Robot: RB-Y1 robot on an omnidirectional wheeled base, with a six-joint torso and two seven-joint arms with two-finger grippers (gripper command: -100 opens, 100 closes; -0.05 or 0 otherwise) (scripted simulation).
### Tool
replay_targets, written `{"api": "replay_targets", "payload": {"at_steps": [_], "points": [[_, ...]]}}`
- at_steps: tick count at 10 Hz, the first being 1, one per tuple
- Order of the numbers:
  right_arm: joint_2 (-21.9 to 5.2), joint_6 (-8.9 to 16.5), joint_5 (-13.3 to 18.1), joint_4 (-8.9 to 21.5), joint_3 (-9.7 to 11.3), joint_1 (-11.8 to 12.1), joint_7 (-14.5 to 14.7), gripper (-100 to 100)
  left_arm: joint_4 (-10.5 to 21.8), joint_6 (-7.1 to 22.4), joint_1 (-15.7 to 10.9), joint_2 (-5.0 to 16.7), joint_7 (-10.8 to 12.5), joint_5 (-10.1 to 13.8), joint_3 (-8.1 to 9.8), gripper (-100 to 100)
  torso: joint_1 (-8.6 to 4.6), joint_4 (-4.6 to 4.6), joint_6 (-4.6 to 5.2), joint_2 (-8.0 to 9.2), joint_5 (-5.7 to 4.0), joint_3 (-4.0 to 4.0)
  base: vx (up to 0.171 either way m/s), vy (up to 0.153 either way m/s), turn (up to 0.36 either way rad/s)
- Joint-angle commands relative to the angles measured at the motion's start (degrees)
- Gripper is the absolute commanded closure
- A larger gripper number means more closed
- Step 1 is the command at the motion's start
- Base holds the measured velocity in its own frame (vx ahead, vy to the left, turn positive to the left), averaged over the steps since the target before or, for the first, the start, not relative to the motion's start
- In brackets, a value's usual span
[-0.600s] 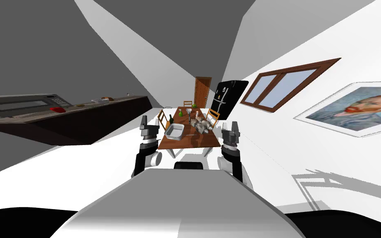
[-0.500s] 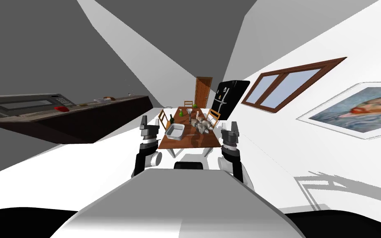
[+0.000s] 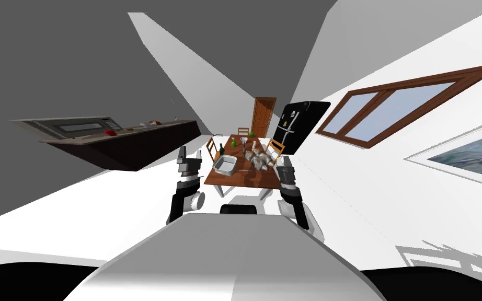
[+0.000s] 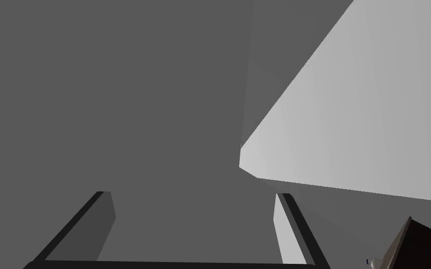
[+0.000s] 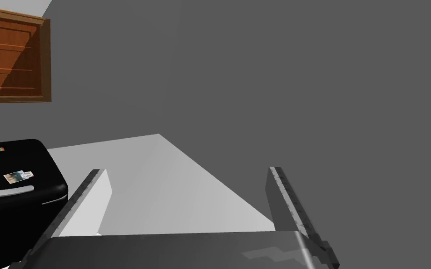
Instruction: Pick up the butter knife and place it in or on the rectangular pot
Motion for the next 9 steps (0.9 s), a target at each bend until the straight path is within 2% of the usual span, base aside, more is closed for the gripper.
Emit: {"api": "replay_targets", "payload": {"at_steps": [1, 2, 3, 5, 6, 7, 8, 9], "points": [[-2.40, 0.10, 0.96, 2.54, 0.03, -0.92, 0.35, -100, 0.00, 0.00, 0.00, 0.00, 0.00, 0.00, 0.00, 0, 0.00, 0.00, 0.00, 0.00, 0.00, 0.00, -0.016, -0.050, 0.289], [-4.00, 0.19, 1.60, 4.22, -0.02, -1.73, 0.57, -100, 0.00, 0.00, 0.00, 0.00, 0.00, 0.00, 0.00, 0, -0.04, 0.00, -0.01, 0.00, 0.00, 0.00, -0.015, -0.059, 0.293], [-4.00, 0.19, 1.60, 4.53, -0.02, -1.73, 0.57, -100, 0.00, 0.00, 0.00, 0.00, 0.00, 0.00, 0.00, 0, -0.08, 0.00, -0.01, -0.01, -0.01, -0.01, -0.006, -0.043, 0.074], [-7.47, 0.44, 3.04, 8.27, 0.00, -3.74, 1.05, -100, 0.00, 0.00, 0.00, 0.00, 0.00, 0.00, 0.00, 0, -0.01, -0.01, 0.00, -0.06, 0.00, -0.03, -0.005, -0.040, 0.250], [-7.47, 0.44, 3.04, 9.15, 0.00, -3.74, 1.05, -100, 0.00, 0.00, 0.00, 0.00, 0.00, 0.00, 0.00, 0, -0.02, -0.01, -0.01, -0.06, -0.01, -0.04, -0.001, -0.039, 0.161], [-9.27, 0.58, 3.84, 11.71, 0.14, -4.90, 1.31, -100, 0.00, 0.00, 0.01, 0.00, 0.00, 0.00, 0.01, 0, 0.00, -0.02, 0.03, -0.08, 0.00, -0.05, -0.005, -0.040, 0.220], [-9.27, 0.58, 3.84, 11.77, 0.14, -4.90, 1.31, -100, 0.00, 0.00, 0.00, 0.00, 0.00, 0.00, 0.00, 0, -0.01, -0.02, 0.00, -0.08, 0.00, -0.05, -0.005, -0.037, 0.130], [-11.08, 0.72, 4.70, 14.06, 0.40, -6.13, 1.57, -100, 0.00, 0.00, 0.01, 0.00, 0.00, 0.00, 0.01, 0, 0.01, -0.01, 0.04, -0.07, 0.00, -0.04, -0.011, -0.036, 0.265]]}}
